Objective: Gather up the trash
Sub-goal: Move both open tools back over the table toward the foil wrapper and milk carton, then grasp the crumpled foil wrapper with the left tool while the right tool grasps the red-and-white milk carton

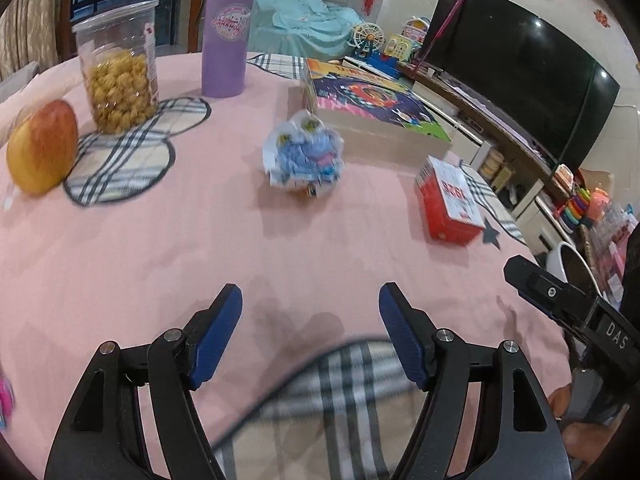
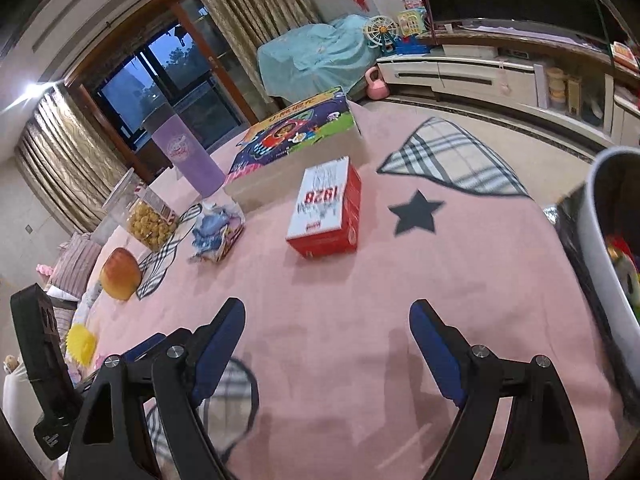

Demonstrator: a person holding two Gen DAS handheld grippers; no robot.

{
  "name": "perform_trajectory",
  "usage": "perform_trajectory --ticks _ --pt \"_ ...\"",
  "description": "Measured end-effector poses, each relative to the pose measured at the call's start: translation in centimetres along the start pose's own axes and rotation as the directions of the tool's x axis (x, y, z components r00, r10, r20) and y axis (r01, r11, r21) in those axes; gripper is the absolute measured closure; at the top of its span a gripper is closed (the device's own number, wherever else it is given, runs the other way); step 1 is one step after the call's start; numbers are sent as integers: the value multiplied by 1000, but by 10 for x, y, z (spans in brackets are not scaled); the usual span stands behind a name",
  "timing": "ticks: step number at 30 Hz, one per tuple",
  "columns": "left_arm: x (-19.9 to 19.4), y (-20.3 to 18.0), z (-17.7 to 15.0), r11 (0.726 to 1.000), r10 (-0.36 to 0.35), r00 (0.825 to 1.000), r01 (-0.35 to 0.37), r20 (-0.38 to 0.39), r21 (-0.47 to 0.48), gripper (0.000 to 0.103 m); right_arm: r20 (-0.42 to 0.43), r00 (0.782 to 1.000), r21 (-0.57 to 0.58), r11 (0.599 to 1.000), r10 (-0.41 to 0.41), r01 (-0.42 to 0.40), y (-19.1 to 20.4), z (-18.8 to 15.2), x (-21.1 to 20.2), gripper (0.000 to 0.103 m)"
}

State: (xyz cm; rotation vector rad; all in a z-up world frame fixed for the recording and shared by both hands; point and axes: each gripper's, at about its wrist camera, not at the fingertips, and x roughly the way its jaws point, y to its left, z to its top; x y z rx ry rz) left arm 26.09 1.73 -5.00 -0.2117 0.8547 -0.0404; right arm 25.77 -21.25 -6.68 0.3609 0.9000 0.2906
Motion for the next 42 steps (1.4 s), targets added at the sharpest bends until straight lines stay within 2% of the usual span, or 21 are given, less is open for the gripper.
perform_trajectory --ticks 8,14,17,19,20,21,22,25,30,42 --pt "34 5 39 1000 16 1000 -16 0 -8 30 -7 1000 -11 1000 -20 20 4 24 38 18" --pt "58 2 60 999 42 999 -42 1 13 26 -7 998 -29 998 -54 54 7 39 63 19" --pt "66 4 67 998 67 998 -67 13 11 27 -16 997 -34 997 -71 71 7 44 73 26" --pt "69 3 68 998 64 998 -65 19 23 41 -28 997 -41 996 -79 77 7 46 79 32" --pt "71 2 69 998 53 999 -54 11 29 55 -30 995 -52 995 -92 91 8 47 82 34" --pt "73 1 69 998 42 999 -42 2 39 62 -28 994 -61 993 -103 101 8 47 83 43" --pt "73 -1 68 998 40 999 -40 8 49 64 -28 994 -67 992 -107 105 8 48 83 45" --pt "67 -5 66 997 28 999 -30 29 78 76 -27 994 -74 992 -105 102 8 47 83 46" --pt "52 -9 53 996 -6 1000 4 23 85 81 -31 997 -58 996 -70 68 2 40 70 46" --pt "2 -43 -3 989 -95 995 95 -7 110 82 -19 1000 -17 1000 -2 1 -10 8 15 46"
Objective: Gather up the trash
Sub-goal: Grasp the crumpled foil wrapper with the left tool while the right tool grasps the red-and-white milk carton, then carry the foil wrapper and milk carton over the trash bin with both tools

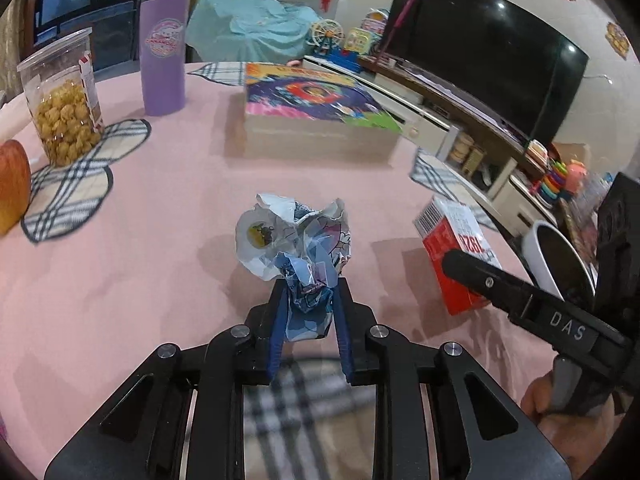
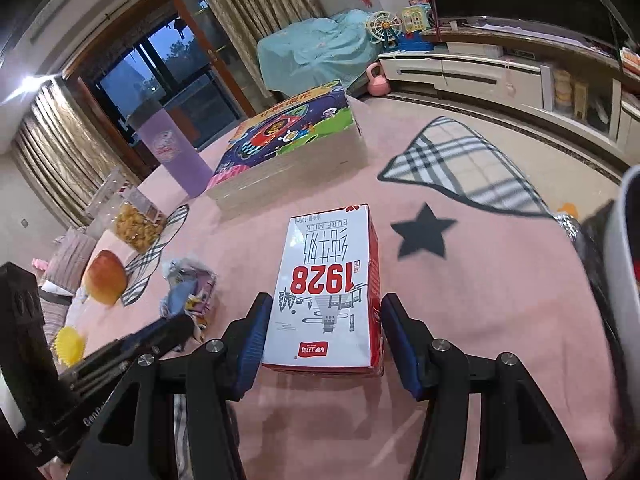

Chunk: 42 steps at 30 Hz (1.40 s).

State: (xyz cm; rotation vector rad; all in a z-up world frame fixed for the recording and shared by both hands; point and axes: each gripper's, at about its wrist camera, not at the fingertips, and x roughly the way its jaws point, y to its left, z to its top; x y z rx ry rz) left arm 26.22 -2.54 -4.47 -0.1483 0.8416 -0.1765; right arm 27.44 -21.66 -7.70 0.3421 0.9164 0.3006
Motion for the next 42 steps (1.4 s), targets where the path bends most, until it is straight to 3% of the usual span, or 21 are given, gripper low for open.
perform_trajectory --ticks 21,42 --pt "-44 -81 -48 993 -67 998 68 -13 98 82 88 996 83 996 22 -29 -34 -50 -104 46" --pt "-58 -142 -61 971 -128 992 129 -20 201 82 168 986 141 990 -19 -4 -64 -66 -156 47"
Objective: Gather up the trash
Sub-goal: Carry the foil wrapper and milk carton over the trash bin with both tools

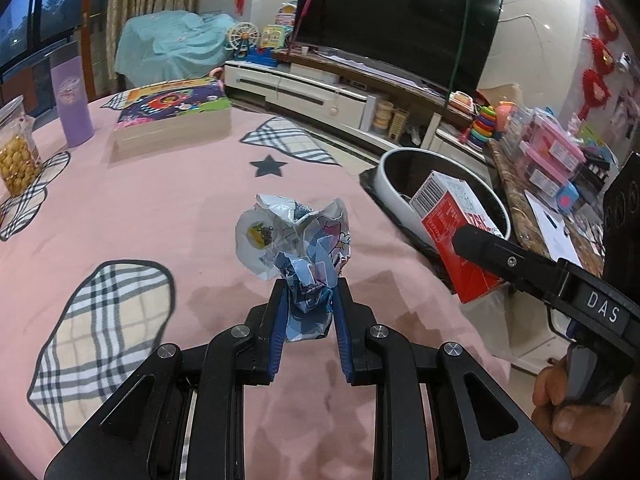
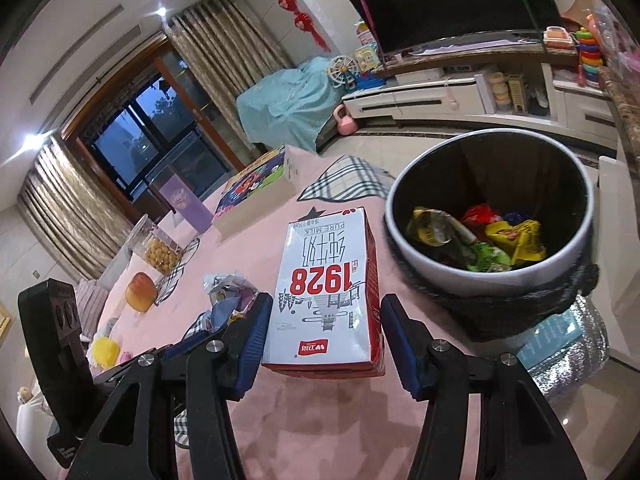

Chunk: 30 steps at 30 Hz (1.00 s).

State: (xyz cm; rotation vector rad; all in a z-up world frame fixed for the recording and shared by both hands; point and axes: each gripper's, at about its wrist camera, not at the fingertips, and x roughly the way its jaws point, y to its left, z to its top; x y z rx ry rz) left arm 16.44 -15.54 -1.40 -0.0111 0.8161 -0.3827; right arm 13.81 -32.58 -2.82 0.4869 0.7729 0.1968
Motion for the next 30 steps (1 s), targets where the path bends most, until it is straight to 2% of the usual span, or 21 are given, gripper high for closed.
perform_trajectory --ticks 11,30 --pt "7 -29 5 999 -23 1000 23 -6 48 82 43 998 36 998 -43 42 -33 11 -24 47" --pt "23 -66 22 992 -55 998 56 -16 111 82 67 994 78 994 -80 75 -70 25 -38 47"
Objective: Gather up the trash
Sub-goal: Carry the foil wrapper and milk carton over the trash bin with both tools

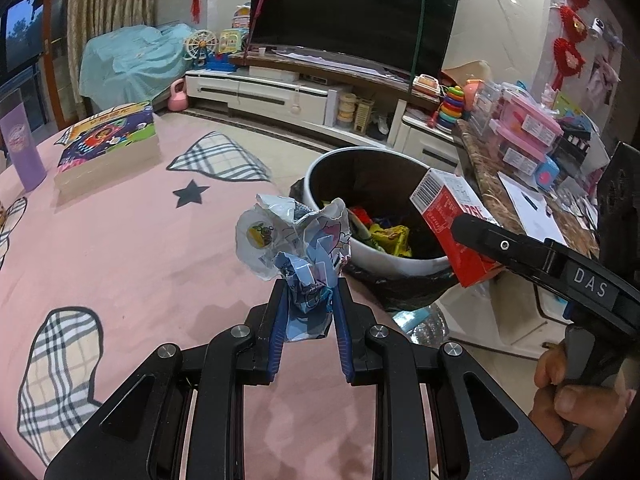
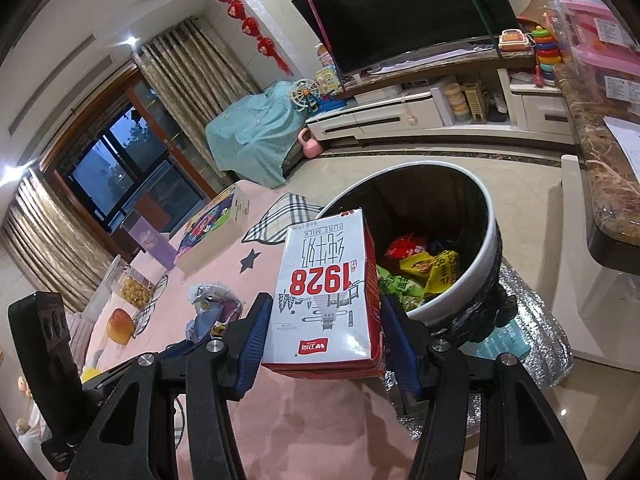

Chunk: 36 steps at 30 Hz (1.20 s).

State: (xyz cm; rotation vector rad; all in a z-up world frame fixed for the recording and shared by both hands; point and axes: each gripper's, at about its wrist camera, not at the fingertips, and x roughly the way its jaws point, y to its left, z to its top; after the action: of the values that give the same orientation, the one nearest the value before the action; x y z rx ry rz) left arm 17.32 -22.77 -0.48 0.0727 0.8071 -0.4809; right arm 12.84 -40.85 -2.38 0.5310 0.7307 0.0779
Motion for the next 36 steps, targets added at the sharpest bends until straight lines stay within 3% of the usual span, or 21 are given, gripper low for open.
perform_trajectory --ticks 36 --pt "44 -38 44 998 -32 999 34 -35 53 82 -9 998 28 998 -56 56 -42 42 18 47"
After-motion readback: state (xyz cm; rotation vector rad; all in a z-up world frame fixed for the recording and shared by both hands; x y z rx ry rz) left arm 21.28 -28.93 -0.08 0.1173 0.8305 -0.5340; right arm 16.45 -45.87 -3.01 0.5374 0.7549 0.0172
